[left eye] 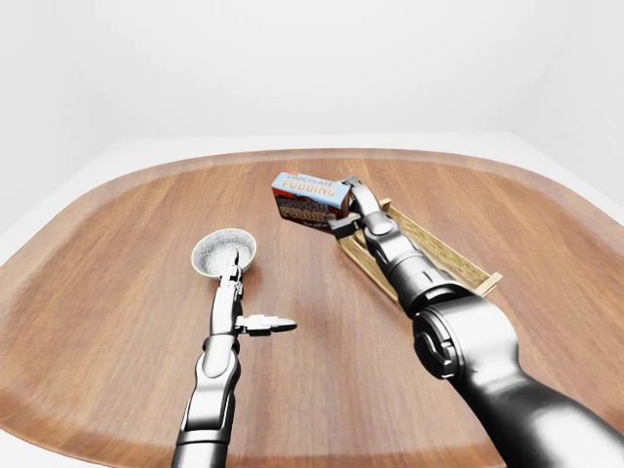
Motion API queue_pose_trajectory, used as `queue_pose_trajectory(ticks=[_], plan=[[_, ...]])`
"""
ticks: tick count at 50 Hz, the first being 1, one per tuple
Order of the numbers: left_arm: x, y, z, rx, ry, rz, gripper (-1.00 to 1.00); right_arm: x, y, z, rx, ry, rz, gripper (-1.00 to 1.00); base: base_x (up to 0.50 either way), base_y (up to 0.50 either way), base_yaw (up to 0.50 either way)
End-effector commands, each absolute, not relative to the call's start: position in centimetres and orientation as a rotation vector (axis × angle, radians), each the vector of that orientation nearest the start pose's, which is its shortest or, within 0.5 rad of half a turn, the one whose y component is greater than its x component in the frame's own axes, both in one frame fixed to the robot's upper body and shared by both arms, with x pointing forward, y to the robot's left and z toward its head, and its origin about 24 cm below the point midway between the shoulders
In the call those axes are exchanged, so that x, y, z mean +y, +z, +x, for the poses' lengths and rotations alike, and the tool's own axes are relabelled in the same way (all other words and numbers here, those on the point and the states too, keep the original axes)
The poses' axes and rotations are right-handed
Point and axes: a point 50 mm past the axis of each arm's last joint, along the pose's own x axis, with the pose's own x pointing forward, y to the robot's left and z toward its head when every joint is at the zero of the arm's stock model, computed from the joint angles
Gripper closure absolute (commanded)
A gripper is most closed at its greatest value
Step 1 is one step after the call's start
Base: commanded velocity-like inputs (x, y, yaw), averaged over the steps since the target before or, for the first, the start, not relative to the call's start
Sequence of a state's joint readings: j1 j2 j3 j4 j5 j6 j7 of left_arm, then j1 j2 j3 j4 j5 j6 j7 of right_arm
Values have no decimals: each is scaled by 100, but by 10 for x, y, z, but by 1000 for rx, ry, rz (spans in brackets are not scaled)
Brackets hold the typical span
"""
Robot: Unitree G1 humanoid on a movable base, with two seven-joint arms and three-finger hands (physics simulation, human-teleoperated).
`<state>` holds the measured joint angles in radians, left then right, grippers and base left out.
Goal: Pick up the chocolate pudding and put it in the tray.
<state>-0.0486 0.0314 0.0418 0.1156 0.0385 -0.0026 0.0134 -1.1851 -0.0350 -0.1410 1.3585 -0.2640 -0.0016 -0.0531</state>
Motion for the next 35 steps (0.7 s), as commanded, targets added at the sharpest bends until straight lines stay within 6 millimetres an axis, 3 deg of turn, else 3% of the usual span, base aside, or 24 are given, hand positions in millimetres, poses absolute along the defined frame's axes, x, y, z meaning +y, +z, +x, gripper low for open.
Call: queue_pose_trajectory(ticks=[1,16,35], plan=[[163,28,262,68,37,48,-100,-91,137,419,199,120,-337,100,0,0,0],[162,28,261,66,32,50,-100,-97,142,421,225,129,-231,100,0,0,0],[162,27,261,69,31,55,-100,-133,136,422,244,-8,-202,100,0,0,0]])
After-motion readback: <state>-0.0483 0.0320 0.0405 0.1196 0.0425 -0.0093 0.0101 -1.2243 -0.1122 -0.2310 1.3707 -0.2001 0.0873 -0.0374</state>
